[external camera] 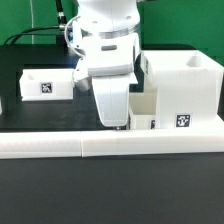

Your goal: Assemble drawer

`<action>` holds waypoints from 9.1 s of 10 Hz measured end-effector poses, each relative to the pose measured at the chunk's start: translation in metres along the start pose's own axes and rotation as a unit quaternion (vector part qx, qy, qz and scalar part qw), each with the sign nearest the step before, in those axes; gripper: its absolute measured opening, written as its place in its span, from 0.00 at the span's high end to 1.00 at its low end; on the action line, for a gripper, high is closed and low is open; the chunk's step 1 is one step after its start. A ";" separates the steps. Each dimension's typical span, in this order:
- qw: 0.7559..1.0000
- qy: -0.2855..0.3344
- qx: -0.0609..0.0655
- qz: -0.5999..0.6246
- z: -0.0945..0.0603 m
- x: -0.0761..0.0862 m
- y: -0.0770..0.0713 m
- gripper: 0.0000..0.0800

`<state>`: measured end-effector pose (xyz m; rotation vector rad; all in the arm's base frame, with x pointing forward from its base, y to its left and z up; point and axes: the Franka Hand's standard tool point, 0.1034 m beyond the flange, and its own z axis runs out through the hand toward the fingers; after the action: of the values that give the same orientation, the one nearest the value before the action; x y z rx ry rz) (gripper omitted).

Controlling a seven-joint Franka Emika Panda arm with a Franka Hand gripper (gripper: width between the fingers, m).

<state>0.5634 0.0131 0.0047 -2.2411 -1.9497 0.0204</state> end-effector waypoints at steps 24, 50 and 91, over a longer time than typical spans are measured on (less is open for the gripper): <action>0.995 -0.024 -0.062 0.074 -0.052 -0.049 -0.050 0.19; 0.820 0.011 -0.082 0.567 -0.029 -0.104 -0.145 0.19; 0.976 -0.021 -0.061 0.207 -0.061 -0.058 -0.053 0.95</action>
Offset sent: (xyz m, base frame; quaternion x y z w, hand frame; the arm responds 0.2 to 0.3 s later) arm 0.0233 0.0342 0.0019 0.0147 -0.0168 -0.0270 0.9994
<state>0.5102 -0.0449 0.0662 -2.7078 -1.5025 0.0007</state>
